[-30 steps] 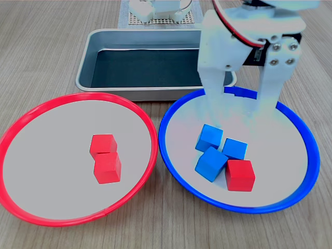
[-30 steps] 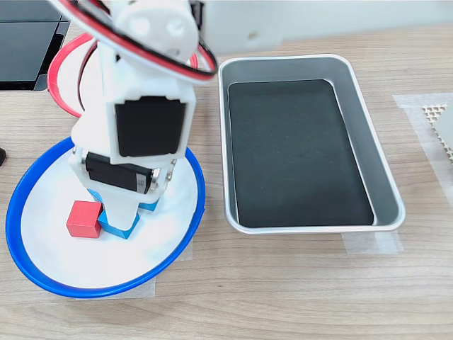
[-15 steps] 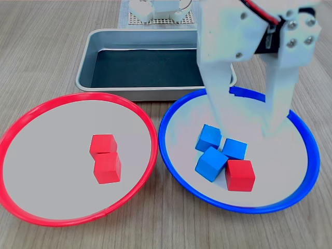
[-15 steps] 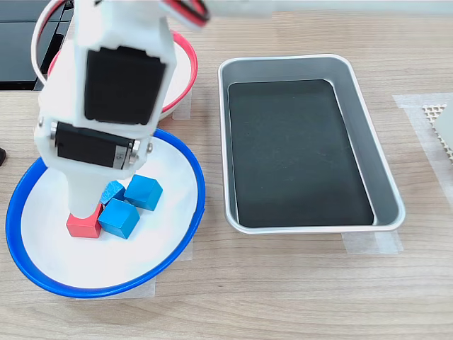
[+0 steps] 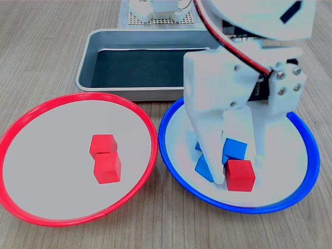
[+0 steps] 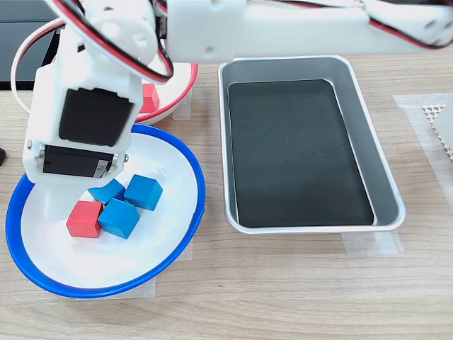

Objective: Relocate any misplaced blocks to their matching dishes.

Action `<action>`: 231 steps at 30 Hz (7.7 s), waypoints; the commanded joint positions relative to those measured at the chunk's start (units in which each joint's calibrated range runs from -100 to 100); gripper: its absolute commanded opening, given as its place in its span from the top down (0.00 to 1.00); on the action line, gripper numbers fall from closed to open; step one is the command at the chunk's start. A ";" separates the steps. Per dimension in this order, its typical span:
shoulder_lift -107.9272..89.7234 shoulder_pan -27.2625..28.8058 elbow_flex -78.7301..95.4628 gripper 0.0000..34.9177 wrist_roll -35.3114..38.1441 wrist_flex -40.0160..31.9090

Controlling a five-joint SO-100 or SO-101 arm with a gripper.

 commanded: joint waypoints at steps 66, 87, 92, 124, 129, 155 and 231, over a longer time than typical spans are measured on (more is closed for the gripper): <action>2.96 -1.70 -0.96 0.53 -1.32 4.14; 4.07 -1.51 -1.60 0.82 -0.59 2.82; 4.16 -1.61 -1.60 0.99 -0.24 2.90; -15.71 4.51 10.51 0.99 -3.47 1.33; -19.98 8.37 16.88 0.99 -4.74 -2.55; -20.32 23.05 30.72 0.99 -10.89 -14.43; -98.44 6.49 114.01 0.99 -19.98 -20.13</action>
